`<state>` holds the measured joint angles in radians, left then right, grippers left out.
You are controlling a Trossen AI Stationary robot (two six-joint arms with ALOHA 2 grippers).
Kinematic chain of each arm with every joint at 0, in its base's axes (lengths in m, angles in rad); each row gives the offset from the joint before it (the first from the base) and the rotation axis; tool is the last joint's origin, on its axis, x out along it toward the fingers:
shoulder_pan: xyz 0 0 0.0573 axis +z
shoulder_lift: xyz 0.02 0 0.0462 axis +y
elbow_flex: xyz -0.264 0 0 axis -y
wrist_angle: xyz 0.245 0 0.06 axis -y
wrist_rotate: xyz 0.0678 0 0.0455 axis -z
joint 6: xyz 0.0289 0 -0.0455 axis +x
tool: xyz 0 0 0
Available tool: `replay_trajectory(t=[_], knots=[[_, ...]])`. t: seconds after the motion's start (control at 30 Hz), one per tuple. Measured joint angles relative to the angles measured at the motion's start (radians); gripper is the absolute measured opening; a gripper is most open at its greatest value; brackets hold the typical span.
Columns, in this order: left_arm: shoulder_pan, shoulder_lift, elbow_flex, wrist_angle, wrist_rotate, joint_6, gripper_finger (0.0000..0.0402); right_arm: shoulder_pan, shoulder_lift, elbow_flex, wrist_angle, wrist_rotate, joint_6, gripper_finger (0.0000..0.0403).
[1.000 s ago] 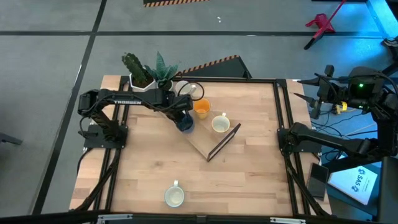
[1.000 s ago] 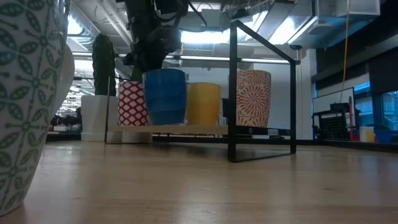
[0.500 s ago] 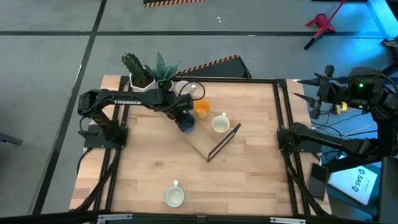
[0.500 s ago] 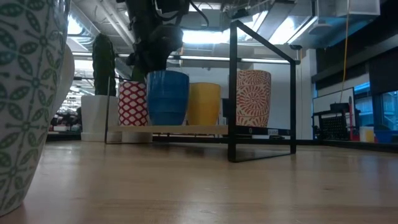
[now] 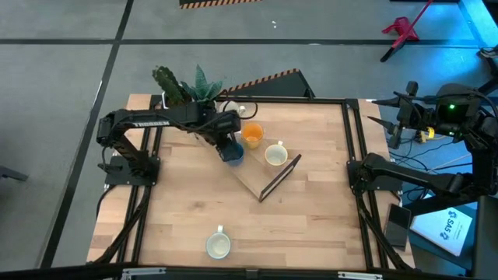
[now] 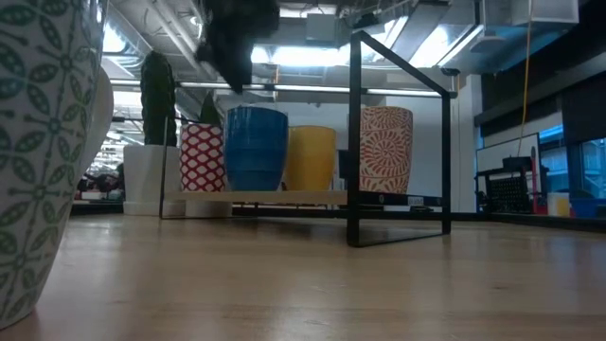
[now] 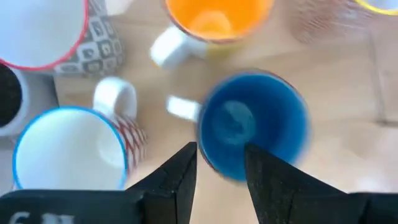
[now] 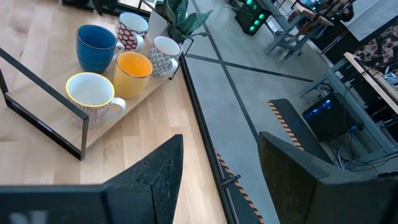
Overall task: Place coffee mugs
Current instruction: Put the green mug on the shelf
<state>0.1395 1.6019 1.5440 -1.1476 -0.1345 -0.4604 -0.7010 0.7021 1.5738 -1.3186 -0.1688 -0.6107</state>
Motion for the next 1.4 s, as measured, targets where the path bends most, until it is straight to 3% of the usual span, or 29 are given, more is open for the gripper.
replay_trajectory(t=[0.13, 0.27, 0.5, 0.63, 1.13, 1.4], knots=[[-0.079, -0.001, 0.103, -0.085, 0.109, -0.035, 0.0125, 0.0, 0.0, 0.0, 0.0, -0.008, 0.001, 0.0195], [-0.234, -0.001, 0.149, -0.095, 0.183, -0.148, 0.0125, 0.0, 0.0, 0.0, -0.001, -0.008, 0.001, 0.0195], [-0.536, 0.013, 0.15, -0.05, 0.064, -0.448, 0.0125, 0.0, 0.0, 0.0, -0.001, -0.059, 0.003, 0.0195], [-0.639, 0.047, 0.15, -0.03, -0.026, -0.583, 0.0125, 0.0, 0.0, 0.0, -0.001, -0.072, 0.003, 0.0195], [-0.791, 0.254, 0.15, 0.052, 0.041, -0.683, 0.0126, 0.0, 0.0, 0.0, -0.053, -0.077, 0.02, 0.0195], [-0.872, 0.312, 0.15, 0.024, -0.003, -0.758, 0.0126, 0.0, 0.0, 0.0, -0.054, -0.086, 0.03, 0.0195]])
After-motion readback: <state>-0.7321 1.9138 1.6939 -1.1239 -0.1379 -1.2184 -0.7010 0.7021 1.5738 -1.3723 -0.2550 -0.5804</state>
